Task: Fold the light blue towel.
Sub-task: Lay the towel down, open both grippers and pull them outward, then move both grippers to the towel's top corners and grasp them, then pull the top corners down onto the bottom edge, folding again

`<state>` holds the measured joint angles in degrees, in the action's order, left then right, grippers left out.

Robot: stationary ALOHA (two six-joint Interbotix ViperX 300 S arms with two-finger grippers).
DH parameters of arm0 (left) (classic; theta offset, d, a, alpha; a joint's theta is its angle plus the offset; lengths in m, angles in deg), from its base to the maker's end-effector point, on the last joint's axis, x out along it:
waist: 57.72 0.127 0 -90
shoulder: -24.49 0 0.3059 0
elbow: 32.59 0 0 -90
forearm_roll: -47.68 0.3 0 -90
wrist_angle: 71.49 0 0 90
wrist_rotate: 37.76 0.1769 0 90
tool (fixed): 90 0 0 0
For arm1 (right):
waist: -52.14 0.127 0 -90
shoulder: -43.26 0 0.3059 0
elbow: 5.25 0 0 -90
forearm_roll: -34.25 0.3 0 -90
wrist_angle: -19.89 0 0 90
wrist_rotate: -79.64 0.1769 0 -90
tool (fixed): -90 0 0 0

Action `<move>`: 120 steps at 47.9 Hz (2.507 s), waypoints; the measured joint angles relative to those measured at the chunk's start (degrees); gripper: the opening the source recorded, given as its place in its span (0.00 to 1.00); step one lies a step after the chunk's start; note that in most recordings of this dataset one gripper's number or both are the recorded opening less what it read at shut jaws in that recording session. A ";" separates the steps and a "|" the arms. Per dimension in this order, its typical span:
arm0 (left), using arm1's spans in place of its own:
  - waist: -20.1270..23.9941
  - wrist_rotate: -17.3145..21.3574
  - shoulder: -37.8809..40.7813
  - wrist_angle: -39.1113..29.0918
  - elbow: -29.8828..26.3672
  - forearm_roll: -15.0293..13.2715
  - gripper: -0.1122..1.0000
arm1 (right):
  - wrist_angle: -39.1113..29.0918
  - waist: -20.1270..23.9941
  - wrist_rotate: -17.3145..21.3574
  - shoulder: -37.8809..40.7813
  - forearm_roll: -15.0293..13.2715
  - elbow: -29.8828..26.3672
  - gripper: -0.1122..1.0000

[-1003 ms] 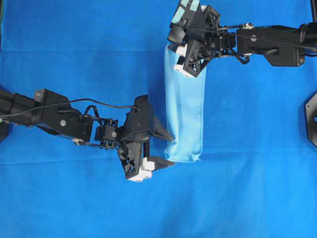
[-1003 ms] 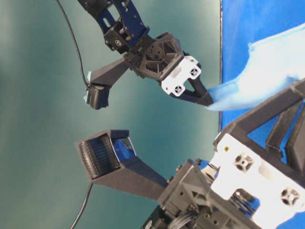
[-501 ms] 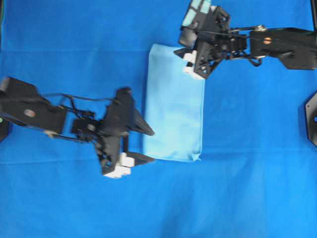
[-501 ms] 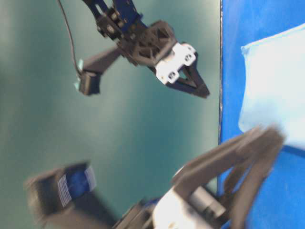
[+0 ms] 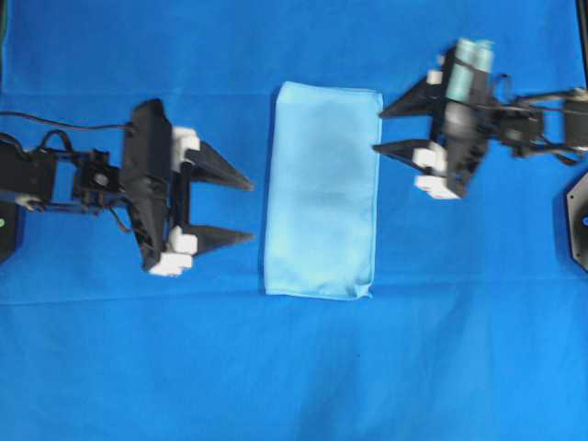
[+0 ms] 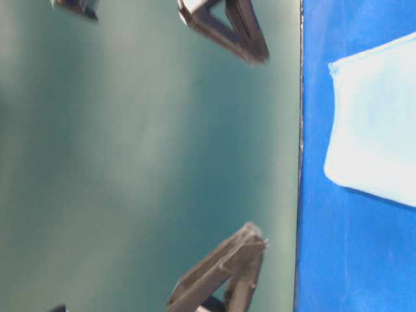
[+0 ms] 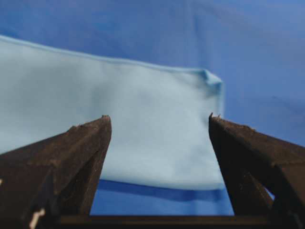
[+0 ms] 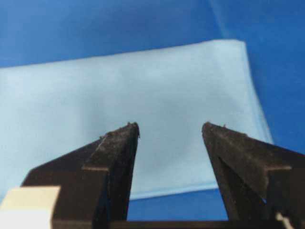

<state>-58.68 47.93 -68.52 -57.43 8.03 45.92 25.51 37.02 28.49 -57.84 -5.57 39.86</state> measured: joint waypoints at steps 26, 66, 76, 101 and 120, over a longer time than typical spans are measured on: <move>1.23 0.97 -3.96 8.35 6.94 -0.09 0.79 | 9.05 0.09 0.00 -9.84 1.23 9.76 0.64; 19.07 6.59 22.76 8.53 -10.46 0.00 0.78 | 2.90 -16.61 -0.97 18.02 -1.49 -5.45 0.64; 21.80 6.68 29.79 8.79 -14.68 0.00 0.78 | 3.16 -17.84 -0.97 26.02 -1.93 -8.96 0.64; 23.29 6.59 36.04 9.14 -15.73 0.18 0.39 | 4.66 -17.84 -0.88 31.90 -2.02 -11.34 0.39; 23.29 6.50 35.86 9.14 -15.56 0.18 0.15 | 4.92 -17.31 -0.88 31.90 -2.02 -11.07 0.13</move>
<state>-35.39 54.44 -32.66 -48.29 -7.52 46.10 30.43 19.71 27.61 -25.93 -7.59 28.79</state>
